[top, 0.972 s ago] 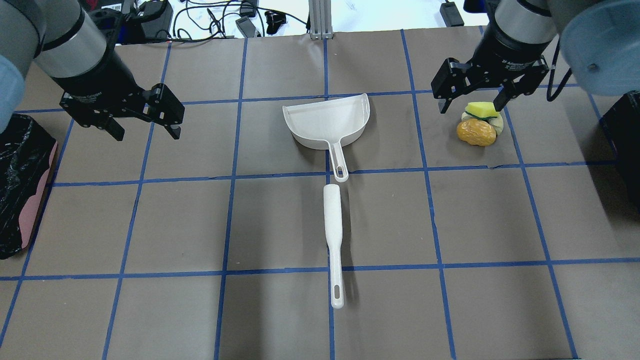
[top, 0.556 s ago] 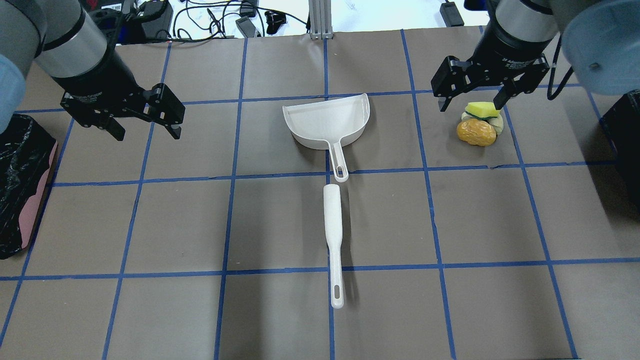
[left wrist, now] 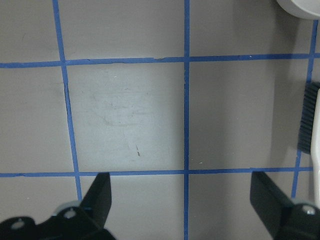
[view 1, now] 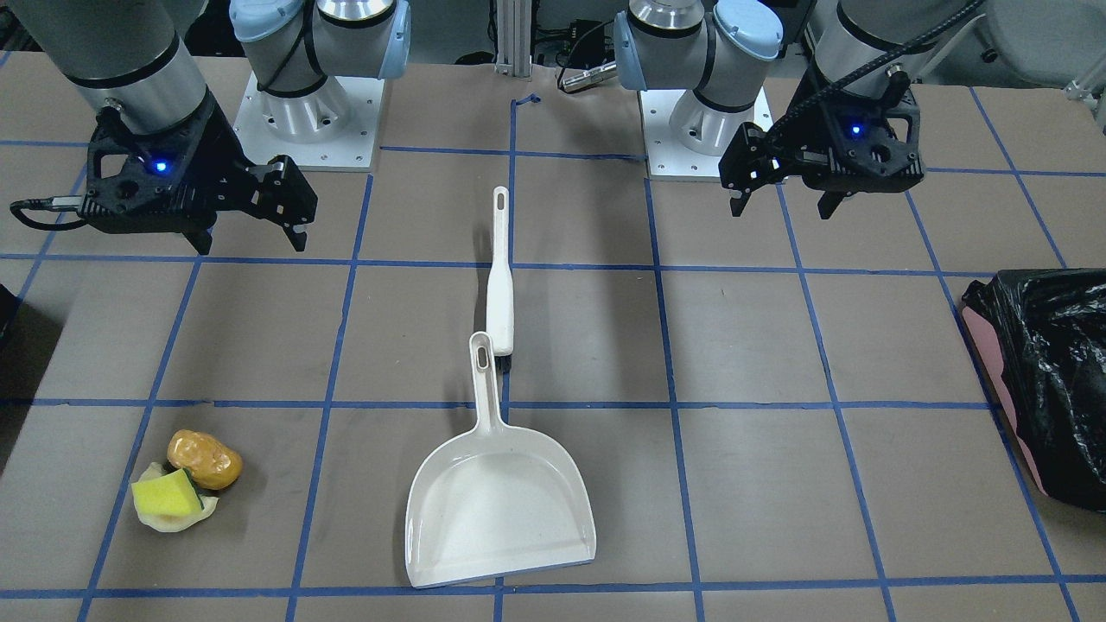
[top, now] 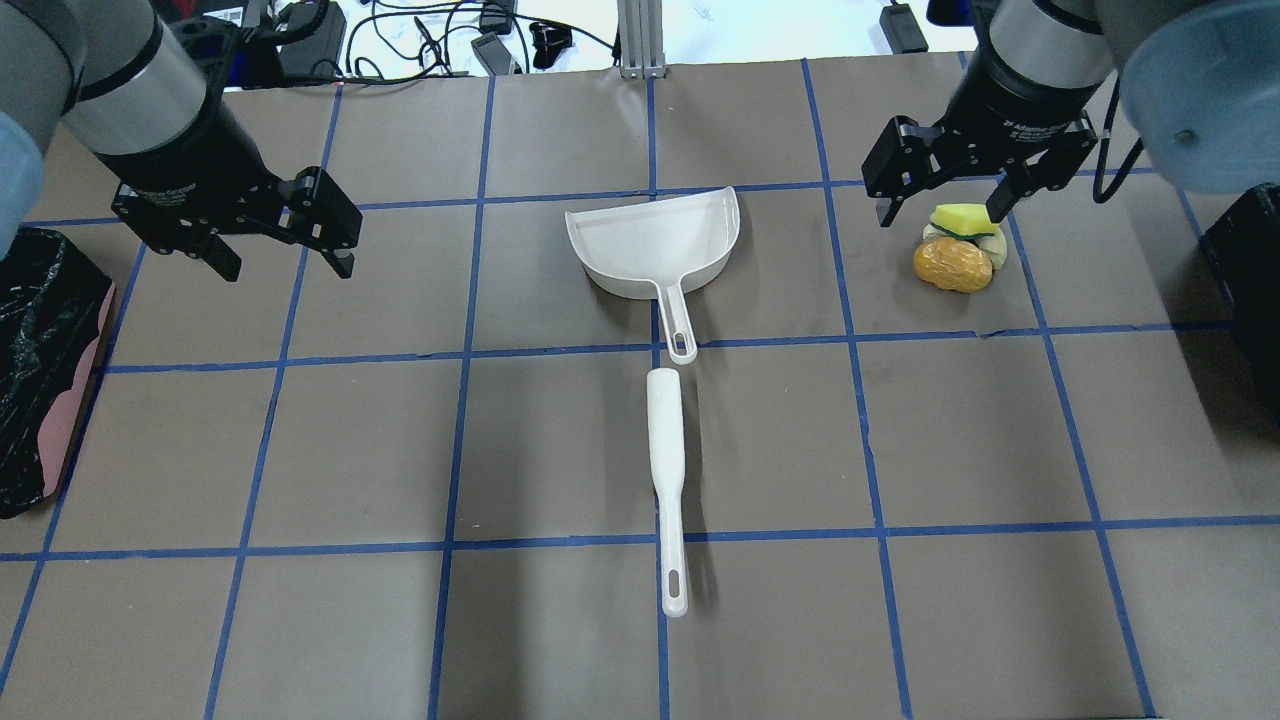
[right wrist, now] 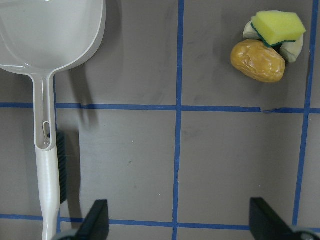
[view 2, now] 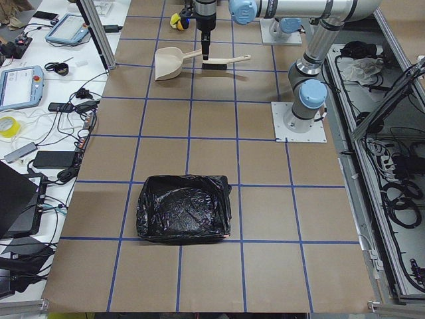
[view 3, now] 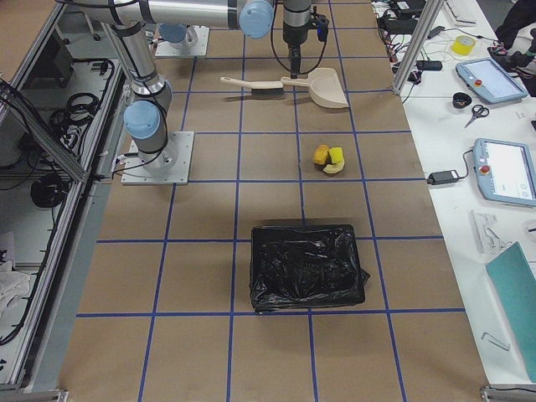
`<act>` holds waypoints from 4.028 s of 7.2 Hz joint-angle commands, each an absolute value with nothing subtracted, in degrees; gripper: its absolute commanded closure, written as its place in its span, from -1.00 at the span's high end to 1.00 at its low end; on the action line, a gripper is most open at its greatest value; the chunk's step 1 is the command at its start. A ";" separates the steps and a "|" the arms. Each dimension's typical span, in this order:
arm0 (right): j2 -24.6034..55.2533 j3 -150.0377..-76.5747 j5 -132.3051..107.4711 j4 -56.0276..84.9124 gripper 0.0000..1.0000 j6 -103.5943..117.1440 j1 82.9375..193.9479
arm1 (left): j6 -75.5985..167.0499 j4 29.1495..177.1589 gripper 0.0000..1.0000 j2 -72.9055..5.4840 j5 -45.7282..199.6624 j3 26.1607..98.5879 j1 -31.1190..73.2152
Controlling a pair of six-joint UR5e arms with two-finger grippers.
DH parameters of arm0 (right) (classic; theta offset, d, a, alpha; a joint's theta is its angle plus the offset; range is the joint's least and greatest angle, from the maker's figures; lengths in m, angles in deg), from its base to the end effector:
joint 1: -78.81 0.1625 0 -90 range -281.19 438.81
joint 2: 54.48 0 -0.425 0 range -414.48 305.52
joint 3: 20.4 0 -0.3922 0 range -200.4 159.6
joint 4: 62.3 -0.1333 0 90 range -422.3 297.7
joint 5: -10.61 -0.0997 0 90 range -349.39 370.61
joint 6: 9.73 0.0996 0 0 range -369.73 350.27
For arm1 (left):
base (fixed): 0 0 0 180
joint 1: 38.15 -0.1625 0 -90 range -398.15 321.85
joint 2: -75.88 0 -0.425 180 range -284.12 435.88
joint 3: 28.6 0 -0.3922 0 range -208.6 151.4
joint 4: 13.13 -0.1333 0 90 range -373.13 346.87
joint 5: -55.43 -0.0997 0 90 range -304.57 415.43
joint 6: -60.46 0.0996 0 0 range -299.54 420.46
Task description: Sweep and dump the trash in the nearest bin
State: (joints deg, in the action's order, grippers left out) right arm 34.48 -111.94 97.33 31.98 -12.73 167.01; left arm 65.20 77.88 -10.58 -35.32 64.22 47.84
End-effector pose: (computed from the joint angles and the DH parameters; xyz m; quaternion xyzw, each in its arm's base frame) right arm 0.1232 -0.5062 0.4733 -0.0109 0.9994 -0.0160 0.0280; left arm -0.0991 -0.4732 0.4915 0.0064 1.0000 0.0030 0.0063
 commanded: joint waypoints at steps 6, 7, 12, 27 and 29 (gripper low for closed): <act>18.67 -109.45 91.82 50.52 1.00 -3.59 177.59 | 64.50 72.25 1.00 -12.71 -34.39 70.08 55.16; 15.51 -106.30 92.77 50.55 1.00 -3.49 179.25 | 62.06 71.26 1.00 -12.80 -34.48 72.54 58.59; 6.88 -102.66 96.91 51.25 1.00 -4.80 185.23 | 50.39 58.48 1.00 -12.97 -27.10 84.39 72.30; 8.53 -114.18 102.01 58.02 -0.66 -7.55 189.82 | 34.27 45.76 0.08 -23.79 -26.04 91.90 88.33; 9.06 -113.91 101.92 58.28 -1.00 -4.83 189.82 | 32.08 46.11 -0.70 -23.52 -25.95 91.73 88.24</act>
